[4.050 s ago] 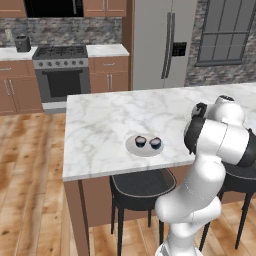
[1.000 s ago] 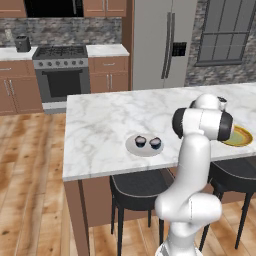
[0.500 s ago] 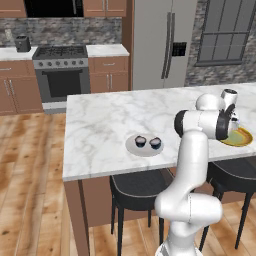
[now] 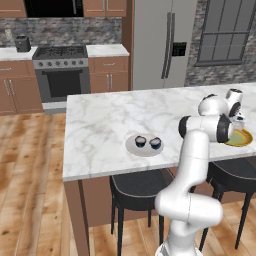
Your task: Place two yogurt containers on each plate.
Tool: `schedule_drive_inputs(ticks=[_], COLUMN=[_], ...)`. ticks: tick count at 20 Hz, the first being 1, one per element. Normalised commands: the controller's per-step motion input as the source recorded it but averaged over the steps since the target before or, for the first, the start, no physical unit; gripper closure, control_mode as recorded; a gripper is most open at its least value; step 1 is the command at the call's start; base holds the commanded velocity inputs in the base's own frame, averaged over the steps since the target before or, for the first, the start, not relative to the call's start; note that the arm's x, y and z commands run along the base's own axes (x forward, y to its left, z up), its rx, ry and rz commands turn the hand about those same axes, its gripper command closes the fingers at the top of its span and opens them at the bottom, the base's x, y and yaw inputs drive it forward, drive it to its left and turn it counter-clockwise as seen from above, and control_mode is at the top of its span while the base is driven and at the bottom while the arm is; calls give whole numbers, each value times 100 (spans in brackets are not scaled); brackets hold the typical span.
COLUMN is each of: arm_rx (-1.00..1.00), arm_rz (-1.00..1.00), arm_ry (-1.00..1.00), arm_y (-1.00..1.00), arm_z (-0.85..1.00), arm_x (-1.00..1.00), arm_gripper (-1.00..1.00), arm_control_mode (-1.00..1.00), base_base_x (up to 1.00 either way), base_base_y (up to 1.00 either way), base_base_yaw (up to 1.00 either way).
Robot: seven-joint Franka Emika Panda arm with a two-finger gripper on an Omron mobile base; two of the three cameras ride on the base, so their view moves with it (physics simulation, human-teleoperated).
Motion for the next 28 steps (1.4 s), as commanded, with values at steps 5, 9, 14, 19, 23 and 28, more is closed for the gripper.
schedule_drive_inputs(ticks=[5,9,14,19,23,28], arm_rx=[0,0,0,0,0,0], arm_rz=[0,0,0,0,0,0], arm_ry=[0,0,0,1,0,-5], arm_y=[4,3,0,4,5,12], arm_z=[-24,-21,-2,9,22,49], arm_x=[5,7,6,0,0,0], arm_gripper=[-100,-100,-100,-100,-100,-100], arm_control_mode=[-100,-100,-100,-100,-100,-100], base_base_x=[0,0,0,0,0,0], base_base_y=[0,0,0,0,0,0], base_base_yaw=[0,0,0,0,0,0])
